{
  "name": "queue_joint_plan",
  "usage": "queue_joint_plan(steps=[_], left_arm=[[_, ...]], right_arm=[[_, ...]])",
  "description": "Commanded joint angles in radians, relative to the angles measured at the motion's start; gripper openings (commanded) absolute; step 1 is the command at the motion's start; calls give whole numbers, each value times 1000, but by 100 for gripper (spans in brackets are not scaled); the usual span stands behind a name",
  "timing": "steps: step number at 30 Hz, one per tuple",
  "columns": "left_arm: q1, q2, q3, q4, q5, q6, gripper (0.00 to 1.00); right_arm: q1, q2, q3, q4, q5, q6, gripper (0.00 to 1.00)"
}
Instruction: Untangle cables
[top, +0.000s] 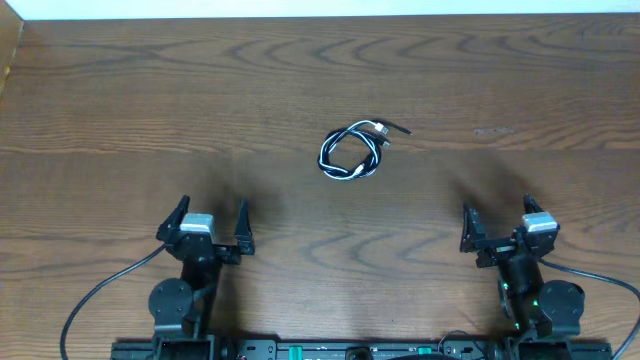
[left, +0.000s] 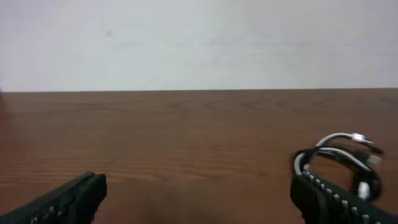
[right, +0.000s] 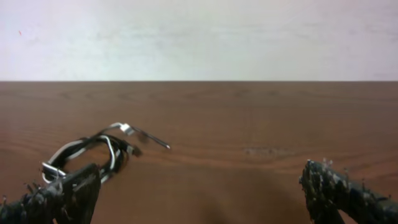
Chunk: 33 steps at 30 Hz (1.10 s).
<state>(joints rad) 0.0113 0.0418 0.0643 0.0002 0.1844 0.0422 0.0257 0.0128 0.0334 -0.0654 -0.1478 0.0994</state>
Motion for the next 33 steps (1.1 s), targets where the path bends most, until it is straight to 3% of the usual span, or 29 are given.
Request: queue_joint_plan(steps=[1, 10, 19, 27, 33], left_arm=[[3, 76, 114, -25, 101, -18, 99], [2, 430, 406, -97, 330, -19, 99], [-108, 767, 743, -278, 366, -21, 99], [-285, 1128, 1136, -575, 339, -31, 99], [-304, 1393, 1402, -808, 334, -55, 99]], right_arm=[[8, 16, 68, 1, -26, 38, 99], [8, 246, 257, -6, -108, 39, 99], [8, 632, 580, -209, -199, 37, 99], [8, 944, 932, -520, -203, 34, 99], [7, 1110, 1105, -650, -203, 8, 99]])
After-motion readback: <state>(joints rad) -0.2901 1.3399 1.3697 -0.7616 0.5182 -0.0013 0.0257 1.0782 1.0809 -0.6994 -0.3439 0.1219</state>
